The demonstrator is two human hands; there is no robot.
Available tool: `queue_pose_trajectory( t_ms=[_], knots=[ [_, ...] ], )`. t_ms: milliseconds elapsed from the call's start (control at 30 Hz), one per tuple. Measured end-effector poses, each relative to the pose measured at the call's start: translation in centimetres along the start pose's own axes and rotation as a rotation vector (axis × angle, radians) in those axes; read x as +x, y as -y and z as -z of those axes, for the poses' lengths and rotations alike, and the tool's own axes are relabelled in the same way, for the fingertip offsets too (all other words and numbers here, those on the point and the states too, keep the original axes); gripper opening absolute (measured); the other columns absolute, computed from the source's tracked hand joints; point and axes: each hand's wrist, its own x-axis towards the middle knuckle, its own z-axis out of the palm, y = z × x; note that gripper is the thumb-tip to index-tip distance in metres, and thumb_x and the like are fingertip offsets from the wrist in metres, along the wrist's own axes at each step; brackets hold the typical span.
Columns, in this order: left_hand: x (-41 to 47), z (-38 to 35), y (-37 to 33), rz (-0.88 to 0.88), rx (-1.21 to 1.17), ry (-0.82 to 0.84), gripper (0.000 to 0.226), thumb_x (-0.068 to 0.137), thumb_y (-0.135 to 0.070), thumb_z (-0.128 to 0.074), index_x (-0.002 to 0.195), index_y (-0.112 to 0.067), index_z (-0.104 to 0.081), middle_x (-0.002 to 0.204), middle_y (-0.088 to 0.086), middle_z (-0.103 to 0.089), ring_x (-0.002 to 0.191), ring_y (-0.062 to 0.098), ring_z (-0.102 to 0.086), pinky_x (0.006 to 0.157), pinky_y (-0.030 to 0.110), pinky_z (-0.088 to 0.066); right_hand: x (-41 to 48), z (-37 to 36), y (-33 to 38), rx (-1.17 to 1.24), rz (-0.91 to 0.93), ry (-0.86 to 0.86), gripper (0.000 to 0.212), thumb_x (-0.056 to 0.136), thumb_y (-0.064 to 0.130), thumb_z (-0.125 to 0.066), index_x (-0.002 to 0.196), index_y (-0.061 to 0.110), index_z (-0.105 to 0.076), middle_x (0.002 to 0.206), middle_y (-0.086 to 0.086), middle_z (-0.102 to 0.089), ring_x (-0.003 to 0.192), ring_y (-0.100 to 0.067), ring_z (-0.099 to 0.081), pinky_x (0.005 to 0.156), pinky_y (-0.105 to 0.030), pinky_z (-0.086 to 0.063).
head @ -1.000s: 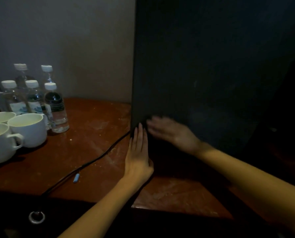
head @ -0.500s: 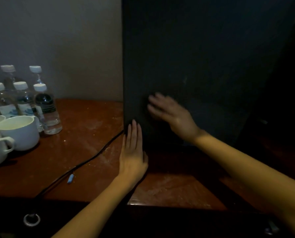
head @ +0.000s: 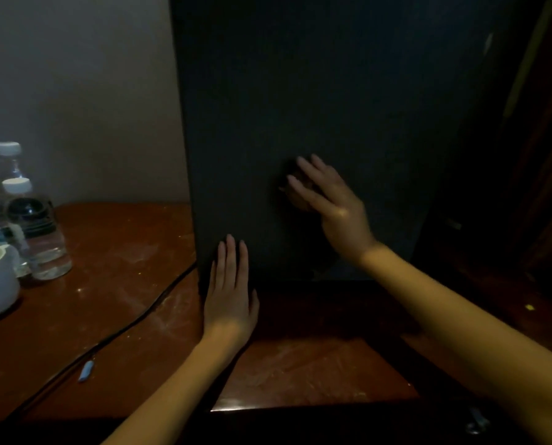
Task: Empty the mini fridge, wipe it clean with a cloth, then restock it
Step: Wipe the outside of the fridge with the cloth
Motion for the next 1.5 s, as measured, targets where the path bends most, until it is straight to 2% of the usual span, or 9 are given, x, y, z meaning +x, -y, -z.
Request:
queue_pose_trajectory(
  t_ms=[233,433,567,700,800,1000,1133,1333,1500],
  knots=[
    [0.0,0.3,0.1,0.003,-0.004,0.03,0.096,0.09,-0.019,-0.057,0.151,-0.014,0.016,0.155,0.002,0.033,0.145,0.018,0.025,0.118,0.039,0.001,-9.4,-0.3,-2.2,-0.001,0.339,0.524,0.041,0.104,0.013,-0.033,0.144,0.017,-0.045,0.155,-0.006,-0.032,0.146,-0.021,-0.024,0.121,-0.037,-0.017],
    [0.2,0.3,-0.3,0.034,-0.002,0.058,0.098,0.089,-0.02,-0.058,0.15,-0.012,0.019,0.154,0.005,0.035,0.143,0.018,0.03,0.117,0.039,0.007,-6.2,3.5,-4.6,-0.141,0.012,0.195,0.066,0.088,-0.012,-0.046,0.145,0.02,-0.04,0.157,-0.005,-0.027,0.147,-0.024,-0.021,0.12,-0.042,-0.021],
    [0.1,0.4,-0.1,0.024,-0.005,0.057,0.096,0.09,-0.019,-0.057,0.15,-0.013,0.018,0.154,0.004,0.035,0.143,0.018,0.029,0.118,0.038,0.004,-3.1,-0.6,-0.7,-0.046,-0.047,-0.005,0.044,0.097,-0.005,-0.043,0.139,0.008,-0.05,0.151,-0.013,-0.036,0.144,-0.029,-0.028,0.119,-0.044,-0.02],
    [0.1,0.4,0.0,0.017,-0.001,0.049,0.096,0.09,-0.018,-0.056,0.149,-0.014,0.02,0.153,0.004,0.036,0.142,0.016,0.031,0.118,0.037,0.005,-8.5,-1.8,-1.3,-0.068,0.293,0.416,0.04,0.106,0.016,-0.029,0.142,0.012,-0.046,0.155,-0.009,-0.032,0.147,-0.024,-0.022,0.121,-0.038,-0.013],
    [0.1,0.4,-0.1,0.027,-0.006,0.052,0.097,0.09,-0.018,-0.056,0.148,-0.014,0.022,0.153,0.004,0.037,0.142,0.017,0.032,0.118,0.038,0.006,-11.3,0.8,-4.1,-0.101,0.313,0.534,0.042,0.107,0.018,-0.024,0.145,0.018,-0.042,0.156,-0.006,-0.031,0.147,-0.02,-0.021,0.121,-0.033,-0.011],
    [0.2,0.1,-0.1,0.025,-0.011,0.059,0.099,0.089,-0.018,-0.058,0.149,-0.012,0.02,0.152,0.005,0.038,0.142,0.018,0.033,0.117,0.039,0.007,-3.0,4.5,-5.3,-0.176,-0.077,0.024,0.058,0.093,-0.008,-0.043,0.145,0.018,-0.039,0.156,-0.008,-0.027,0.146,-0.026,-0.022,0.118,-0.045,-0.024],
    [0.2,-0.2,0.2,0.006,0.001,0.01,0.108,0.078,-0.013,-0.068,0.154,-0.011,0.009,0.159,0.008,0.021,0.147,0.023,0.017,0.116,0.044,-0.007,5.0,1.7,-0.6,-0.06,-0.09,-0.237,0.044,0.098,-0.005,-0.045,0.138,0.011,-0.052,0.15,-0.015,-0.038,0.144,-0.027,-0.027,0.119,-0.043,-0.024],
    [0.0,0.0,0.3,0.003,0.006,0.001,0.108,0.076,-0.01,-0.067,0.154,-0.012,0.009,0.16,0.008,0.019,0.148,0.023,0.015,0.116,0.044,-0.013,-2.8,-2.2,0.7,-0.028,0.323,0.302,0.047,0.099,0.011,-0.046,0.146,0.016,-0.04,0.157,-0.008,-0.027,0.148,-0.022,-0.018,0.12,-0.043,-0.019],
    [0.2,0.1,0.0,0.011,-0.017,0.04,0.113,0.08,-0.013,-0.065,0.149,-0.019,0.024,0.157,0.003,0.03,0.145,0.019,0.023,0.117,0.043,-0.004,-7.3,2.4,-4.5,-0.123,0.239,0.391,0.046,0.105,0.015,-0.031,0.149,0.027,-0.034,0.158,-0.002,-0.026,0.147,-0.019,-0.019,0.121,-0.035,-0.018]
  ],
)
